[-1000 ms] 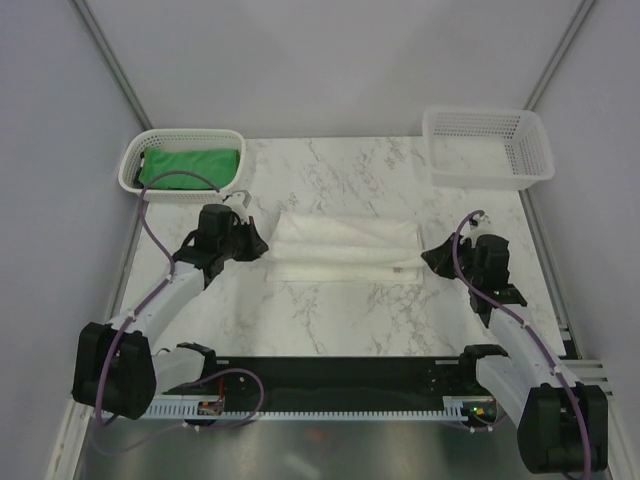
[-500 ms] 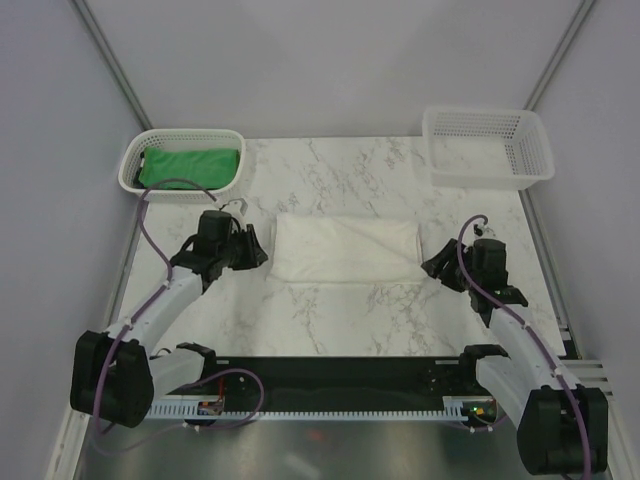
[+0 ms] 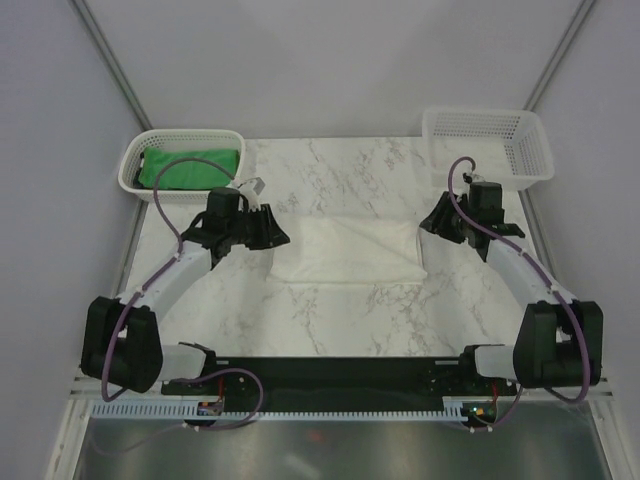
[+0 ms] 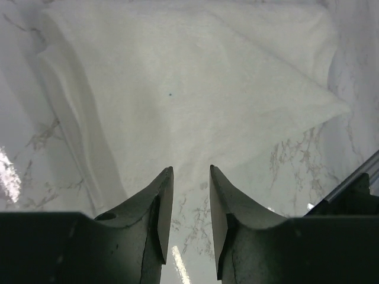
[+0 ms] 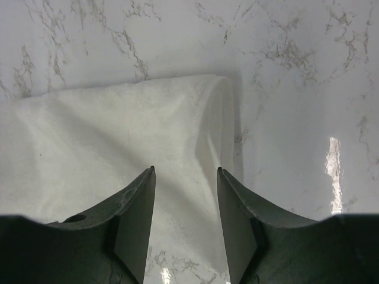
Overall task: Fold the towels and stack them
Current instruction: Fold the towel
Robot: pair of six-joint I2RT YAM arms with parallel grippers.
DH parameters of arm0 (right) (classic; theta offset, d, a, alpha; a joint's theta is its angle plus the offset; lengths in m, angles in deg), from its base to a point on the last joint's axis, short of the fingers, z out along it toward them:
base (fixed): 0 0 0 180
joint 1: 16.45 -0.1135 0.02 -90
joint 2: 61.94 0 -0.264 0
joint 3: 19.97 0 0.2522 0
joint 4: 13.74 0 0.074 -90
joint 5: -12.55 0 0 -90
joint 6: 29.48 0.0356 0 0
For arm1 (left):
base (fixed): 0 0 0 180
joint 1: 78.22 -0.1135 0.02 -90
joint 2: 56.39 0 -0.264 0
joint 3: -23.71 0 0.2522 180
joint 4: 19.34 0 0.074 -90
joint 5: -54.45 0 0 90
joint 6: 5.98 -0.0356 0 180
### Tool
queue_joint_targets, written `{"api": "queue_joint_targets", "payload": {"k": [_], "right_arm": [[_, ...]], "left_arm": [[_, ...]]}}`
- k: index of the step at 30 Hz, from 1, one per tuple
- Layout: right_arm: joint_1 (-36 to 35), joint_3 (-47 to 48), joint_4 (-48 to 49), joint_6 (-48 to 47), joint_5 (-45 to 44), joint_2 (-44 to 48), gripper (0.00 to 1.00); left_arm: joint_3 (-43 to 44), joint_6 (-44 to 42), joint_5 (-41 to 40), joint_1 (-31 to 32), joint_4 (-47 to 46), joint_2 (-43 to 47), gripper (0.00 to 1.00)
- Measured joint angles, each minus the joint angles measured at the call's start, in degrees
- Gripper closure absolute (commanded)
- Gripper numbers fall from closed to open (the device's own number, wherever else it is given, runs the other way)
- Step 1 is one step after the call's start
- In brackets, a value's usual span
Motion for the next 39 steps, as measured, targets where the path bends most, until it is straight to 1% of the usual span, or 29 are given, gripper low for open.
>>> {"api": "queue_joint_targets", "payload": {"k": [3,5,10,12,13,15,16,17,18,20,26,32,34,37,38,39], "right_arm": [[0.00,2.84,0.35,-1.73,1.77,-7.89,0.48],[0.00,3.37,0.39,-2.43,2.23,-10.95,0.50],[0.00,5.11,1.09,-3.98,4.57,-17.57,0.52],[0.00,6.40,1.77,-4.52,5.14,-20.00,0.56],[0.00,6.99,2.10,-4.87,5.29,-21.27,0.63],[0.00,8.00,2.80,-5.62,5.53,-23.21,0.73],[0.00,8.50,2.95,-6.05,5.53,-23.98,0.83],[0.00,9.03,3.17,-6.56,5.44,-24.61,0.86],[0.00,9.53,3.43,-6.78,5.31,-25.20,0.92],[0.00,10.36,4.07,-7.15,5.07,-26.10,0.96],[0.00,11.98,5.97,-7.65,5.22,-28.33,0.96],[0.00,13.33,7.61,-7.76,5.55,-29.97,0.94],[0.00,13.46,7.91,-7.74,5.51,-30.05,0.90],[0.00,13.70,8.17,-7.65,5.49,-30.05,0.81],[0.00,13.88,8.35,-7.63,5.46,-30.05,0.76],[0.04,14.03,8.57,-7.67,5.46,-30.05,0.68]], "left_arm": [[-0.70,0.44,3.21,0.96,-3.17,-3.19,0.62],[-1.22,0.46,3.43,1.25,-4.39,-4.61,0.62],[-2.01,1.05,1.07,1.20,-6.34,-9.90,0.64],[-2.78,1.60,-0.68,1.20,-6.95,-12.26,0.64],[-3.32,1.84,-1.70,1.20,-7.06,-13.18,0.64],[-4.66,2.29,-3.54,1.20,-7.41,-14.43,0.64],[-5.35,2.49,-4.22,1.20,-7.61,-14.64,0.64],[-5.90,2.73,-4.74,1.22,-7.72,-14.67,0.64],[-6.21,2.93,-5.01,1.22,-8.11,-14.67,0.64],[-6.49,3.17,-5.49,1.27,-8.92,-14.60,0.64],[-7.52,3.61,-6.47,1.33,-10.45,-14.01,0.64],[-8.02,3.96,-6.78,1.33,-11.37,-14.01,0.64],[-8.02,4.02,-7.02,1.36,-11.41,-14.03,0.64],[-8.02,4.20,-7.19,1.40,-11.47,-14.03,0.63],[-8.02,4.24,-7.21,1.40,-11.47,-14.01,0.63],[-8.02,4.28,-7.21,1.40,-11.43,-13.97,0.63]]}}
